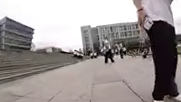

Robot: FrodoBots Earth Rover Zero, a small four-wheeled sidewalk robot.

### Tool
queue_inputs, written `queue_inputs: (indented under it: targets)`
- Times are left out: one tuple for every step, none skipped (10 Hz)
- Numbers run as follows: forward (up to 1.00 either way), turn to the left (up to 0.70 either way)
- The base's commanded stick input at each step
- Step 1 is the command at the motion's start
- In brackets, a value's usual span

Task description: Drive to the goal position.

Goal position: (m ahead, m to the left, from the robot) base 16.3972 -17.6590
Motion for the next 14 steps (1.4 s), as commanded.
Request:
queue_inputs:
  targets:
    - [0.45,0.27]
    - [0.45,0.27]
    - [0.45,0.27]
    - [0.45,0.27]
    - [0.45,0.24]
    - [0.45,0.19]
    - [0.45,0.00]
    - [0.45,0.00]
    - [0.45,0.00]
    - [0.45,0.00]
    - [0.45,0.00]
    - [0.45,0.00]
    - [0.45,-0.06]
    - [0.45,-0.27]
